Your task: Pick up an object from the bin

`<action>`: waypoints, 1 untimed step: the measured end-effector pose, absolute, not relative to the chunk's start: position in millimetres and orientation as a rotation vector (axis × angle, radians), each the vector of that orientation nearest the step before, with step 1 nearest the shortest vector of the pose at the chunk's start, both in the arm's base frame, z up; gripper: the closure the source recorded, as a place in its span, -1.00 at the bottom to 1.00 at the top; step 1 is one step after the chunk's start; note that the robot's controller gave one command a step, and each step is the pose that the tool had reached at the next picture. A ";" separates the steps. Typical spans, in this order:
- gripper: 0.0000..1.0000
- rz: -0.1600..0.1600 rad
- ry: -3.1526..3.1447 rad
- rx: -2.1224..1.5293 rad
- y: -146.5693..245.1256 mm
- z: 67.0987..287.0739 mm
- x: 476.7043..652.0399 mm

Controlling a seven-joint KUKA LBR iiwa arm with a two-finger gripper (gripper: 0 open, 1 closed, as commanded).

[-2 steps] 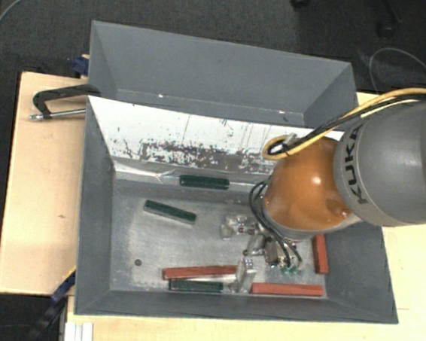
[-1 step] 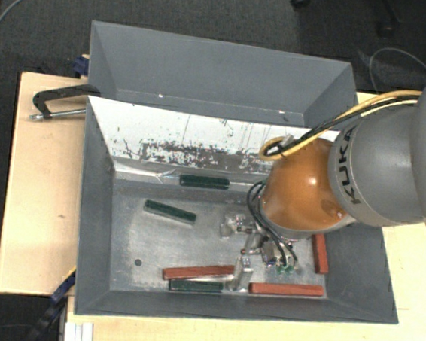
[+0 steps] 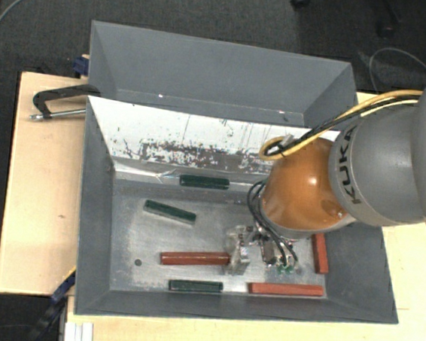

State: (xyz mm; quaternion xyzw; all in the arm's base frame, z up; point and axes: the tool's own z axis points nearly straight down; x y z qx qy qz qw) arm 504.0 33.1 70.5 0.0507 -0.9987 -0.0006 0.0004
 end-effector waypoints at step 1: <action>1.00 0.000 -3.107 0.541 37.4 205.2 516.9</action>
Offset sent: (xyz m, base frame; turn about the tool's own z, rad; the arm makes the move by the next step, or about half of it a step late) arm 0.0103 0.0031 0.1314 -0.2435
